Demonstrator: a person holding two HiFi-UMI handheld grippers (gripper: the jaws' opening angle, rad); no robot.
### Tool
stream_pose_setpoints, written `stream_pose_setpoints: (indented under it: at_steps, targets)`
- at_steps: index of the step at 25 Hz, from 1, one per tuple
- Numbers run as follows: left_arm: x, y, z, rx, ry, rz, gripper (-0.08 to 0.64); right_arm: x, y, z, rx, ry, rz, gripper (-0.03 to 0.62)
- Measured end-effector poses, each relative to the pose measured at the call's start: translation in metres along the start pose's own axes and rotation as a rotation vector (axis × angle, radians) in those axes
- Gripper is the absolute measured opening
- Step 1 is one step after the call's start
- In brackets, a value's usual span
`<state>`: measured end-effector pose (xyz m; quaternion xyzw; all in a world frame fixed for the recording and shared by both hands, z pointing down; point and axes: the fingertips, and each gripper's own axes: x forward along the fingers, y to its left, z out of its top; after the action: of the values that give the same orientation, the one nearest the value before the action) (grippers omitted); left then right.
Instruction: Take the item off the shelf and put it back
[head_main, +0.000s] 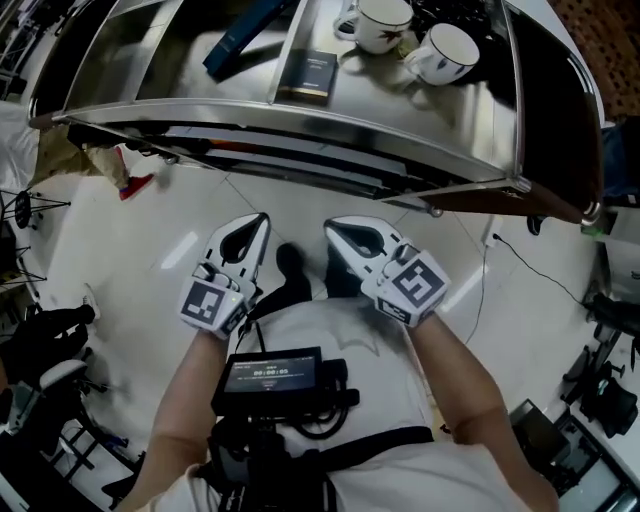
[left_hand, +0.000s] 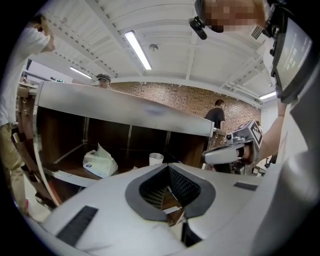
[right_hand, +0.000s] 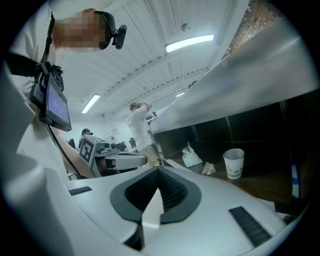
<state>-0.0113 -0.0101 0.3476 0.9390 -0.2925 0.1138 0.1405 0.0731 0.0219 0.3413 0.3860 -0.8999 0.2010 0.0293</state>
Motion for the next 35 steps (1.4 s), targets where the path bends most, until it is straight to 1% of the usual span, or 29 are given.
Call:
stream_pose_setpoints:
  at_steps: [5, 9, 12, 15, 18, 21, 23, 25, 27, 30, 33, 35]
  targets:
    - [0.005, 0.009, -0.011, -0.013, 0.018, -0.015, 0.009, 0.012, 0.003, -0.007, 0.007, 0.036, -0.004, 0.005]
    - [0.013, 0.013, -0.028, -0.012, 0.041, -0.031, 0.009, 0.018, 0.008, -0.023, 0.029, 0.073, -0.004, 0.005]
    - [0.022, 0.013, -0.042, -0.008, 0.055, -0.033, 0.008, 0.016, 0.011, -0.037, 0.055, 0.125, 0.000, 0.005]
    - [0.033, 0.013, -0.053, 0.015, 0.057, -0.038, 0.008, 0.016, 0.011, -0.050, 0.055, 0.141, -0.003, 0.005]
    - [0.046, 0.010, -0.063, 0.044, 0.056, -0.039, 0.009, 0.013, 0.014, -0.065, 0.070, 0.188, 0.015, 0.005]
    - [0.061, 0.007, -0.071, 0.089, 0.047, -0.039, 0.009, 0.010, 0.012, -0.076, 0.070, 0.191, 0.013, 0.005]
    - [0.067, 0.002, -0.078, 0.104, 0.059, -0.040, 0.009, 0.005, 0.018, -0.084, 0.087, 0.208, 0.020, 0.005]
    - [0.076, 0.001, -0.082, 0.087, 0.064, -0.027, 0.009, 0.001, 0.016, -0.091, 0.093, 0.223, 0.012, 0.005]
    - [0.090, 0.009, -0.080, 0.090, 0.050, 0.002, 0.009, 0.000, 0.008, -0.095, 0.086, 0.232, 0.006, 0.005]
    - [0.109, 0.021, -0.078, 0.109, 0.031, 0.040, 0.008, -0.004, 0.003, -0.105, 0.096, 0.250, 0.003, 0.005]
    - [0.128, 0.031, -0.080, 0.125, 0.032, 0.071, 0.009, -0.008, 0.002, -0.115, 0.107, 0.262, 0.002, 0.005]
    - [0.140, 0.034, -0.079, 0.160, 0.035, 0.086, 0.009, -0.011, 0.000, -0.119, 0.106, 0.266, 0.005, 0.005]
